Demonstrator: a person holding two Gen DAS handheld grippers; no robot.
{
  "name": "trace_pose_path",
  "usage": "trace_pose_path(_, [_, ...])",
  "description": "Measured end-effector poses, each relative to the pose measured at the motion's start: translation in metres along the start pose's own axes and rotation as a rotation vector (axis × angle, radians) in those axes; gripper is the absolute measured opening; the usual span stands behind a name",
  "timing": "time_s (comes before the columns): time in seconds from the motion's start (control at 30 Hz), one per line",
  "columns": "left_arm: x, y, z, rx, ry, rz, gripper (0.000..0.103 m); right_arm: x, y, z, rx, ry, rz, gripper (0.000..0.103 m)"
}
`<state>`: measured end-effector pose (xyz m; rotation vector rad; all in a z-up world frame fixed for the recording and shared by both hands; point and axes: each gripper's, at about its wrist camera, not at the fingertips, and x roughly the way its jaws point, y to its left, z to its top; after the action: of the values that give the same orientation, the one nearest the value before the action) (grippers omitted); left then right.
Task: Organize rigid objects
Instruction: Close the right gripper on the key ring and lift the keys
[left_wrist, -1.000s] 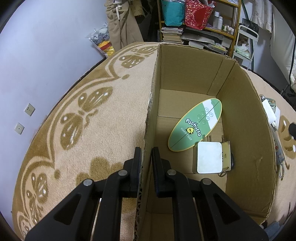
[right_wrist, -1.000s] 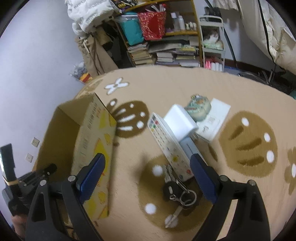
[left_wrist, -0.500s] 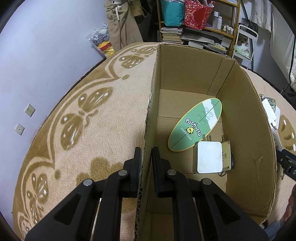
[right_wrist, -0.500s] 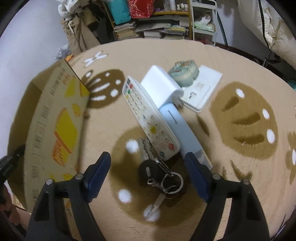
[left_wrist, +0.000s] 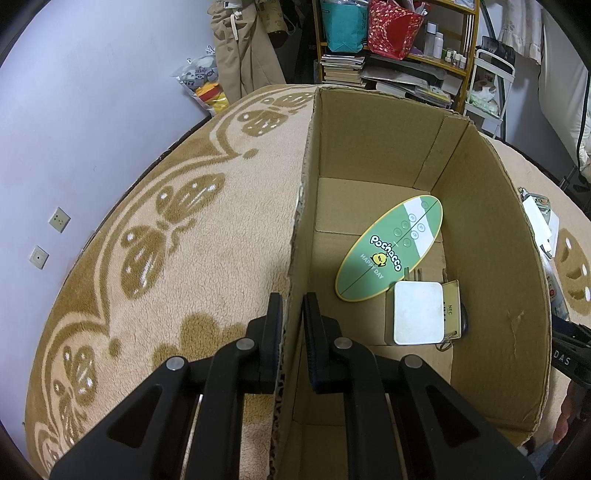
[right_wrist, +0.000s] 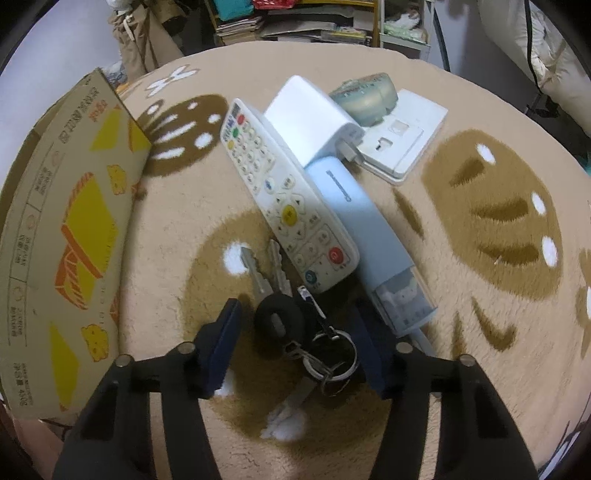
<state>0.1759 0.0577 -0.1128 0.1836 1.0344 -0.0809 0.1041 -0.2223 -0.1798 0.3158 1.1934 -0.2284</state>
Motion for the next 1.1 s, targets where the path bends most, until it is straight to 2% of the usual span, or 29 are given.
trace_pose_path(0.2, [0.000,0.000,0.000,0.001,0.000,0.001,0.011,0.002,-0.002,-0.001,-0.008,0.004,-0.019,0.054])
trace_pose_path(0.27, [0.000,0.001,0.000,0.000,0.000,0.000,0.011,0.004,0.003,0.001,-0.017,0.007,-0.028,0.047])
trace_pose_path(0.33, [0.000,0.000,0.000,-0.001,0.000,0.000,0.011,0.002,0.003,0.000,-0.021,0.005,-0.020,0.026])
trace_pose_path(0.37, [0.000,0.000,0.000,-0.001,0.000,0.000,0.011,0.001,0.003,0.000,-0.022,0.002,-0.017,0.025])
trace_pose_path(0.57, [0.000,0.000,0.000,-0.001,0.000,0.001,0.011,-0.006,0.001,0.001,-0.019,-0.006,0.015,0.020])
trace_pose_path(0.77, [0.000,0.001,0.000,-0.002,0.000,-0.002,0.011,-0.021,0.005,0.006,-0.001,-0.051,0.071,0.020])
trace_pose_path(1.1, [-0.001,-0.002,-0.001,0.001,-0.001,0.001,0.011,-0.040,0.025,0.016,-0.032,-0.118,0.091,0.018])
